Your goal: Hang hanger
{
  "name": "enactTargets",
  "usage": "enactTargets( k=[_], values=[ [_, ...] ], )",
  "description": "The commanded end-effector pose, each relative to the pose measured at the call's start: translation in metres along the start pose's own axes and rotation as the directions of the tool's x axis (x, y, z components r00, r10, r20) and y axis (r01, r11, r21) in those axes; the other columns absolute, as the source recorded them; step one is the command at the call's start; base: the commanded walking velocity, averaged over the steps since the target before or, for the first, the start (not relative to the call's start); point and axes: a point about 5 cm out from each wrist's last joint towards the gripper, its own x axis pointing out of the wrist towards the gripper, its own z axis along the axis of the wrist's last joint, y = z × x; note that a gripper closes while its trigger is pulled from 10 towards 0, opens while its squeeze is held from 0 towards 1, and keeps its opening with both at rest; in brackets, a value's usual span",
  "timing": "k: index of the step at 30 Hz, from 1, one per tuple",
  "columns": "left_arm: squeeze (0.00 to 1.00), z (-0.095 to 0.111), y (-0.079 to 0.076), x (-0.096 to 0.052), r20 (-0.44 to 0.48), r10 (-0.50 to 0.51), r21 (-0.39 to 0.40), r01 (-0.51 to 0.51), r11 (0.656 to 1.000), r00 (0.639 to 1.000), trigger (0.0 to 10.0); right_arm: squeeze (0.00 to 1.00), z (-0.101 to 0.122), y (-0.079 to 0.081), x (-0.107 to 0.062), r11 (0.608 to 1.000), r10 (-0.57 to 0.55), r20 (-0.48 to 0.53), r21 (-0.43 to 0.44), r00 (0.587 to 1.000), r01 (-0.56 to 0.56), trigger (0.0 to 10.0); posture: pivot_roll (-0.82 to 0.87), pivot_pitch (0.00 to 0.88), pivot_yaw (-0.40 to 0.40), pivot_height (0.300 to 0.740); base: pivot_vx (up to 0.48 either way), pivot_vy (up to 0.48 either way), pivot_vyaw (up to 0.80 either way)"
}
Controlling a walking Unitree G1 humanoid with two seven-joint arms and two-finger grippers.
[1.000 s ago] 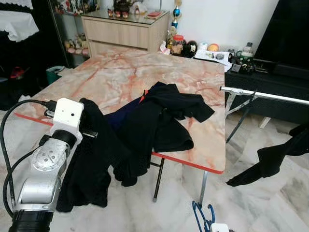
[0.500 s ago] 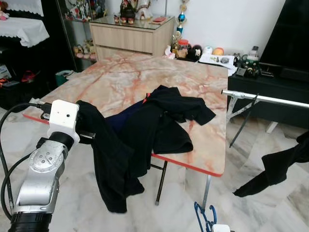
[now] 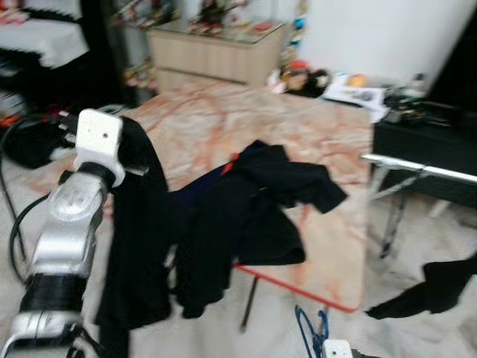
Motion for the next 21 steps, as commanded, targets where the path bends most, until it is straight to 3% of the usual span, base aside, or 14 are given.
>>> enactTargets(
  k=[1, 13, 21],
  values=[
    [0.00, 0.018, 0.026, 0.005, 0.067, 0.064, 0.052, -0.068, 0.996, 0.996, 10.0, 0.00, 0.010, 0.015, 0.002, 0.999, 0.034, 0.030, 0.015, 0.999, -0.034, 10.0, 0.26, 0.000, -0.005, 0.740, 0.341, 0.000, 0.00],
    [0.00, 0.042, 0.021, 0.039, 0.128, 0.019, 0.089, -0.030, 0.996, 0.992, 10.0, 0.00, 0.009, 0.017, 0.002, 0.999, 0.034, 0.026, 0.022, 0.999, -0.034, 10.0, 0.30, 0.000, 0.006, 0.740, 0.345, 0.000, 0.00],
    [0.00, 0.036, 0.019, 0.041, 0.104, 0.018, 0.090, -0.027, 0.996, 0.994, 10.0, 0.00, 0.009, 0.017, 0.002, 0.999, 0.030, 0.027, 0.026, 0.999, -0.031, 10.0, 0.30, 0.000, 0.007, 0.740, 0.345, 0.000, 0.00]
  ],
)
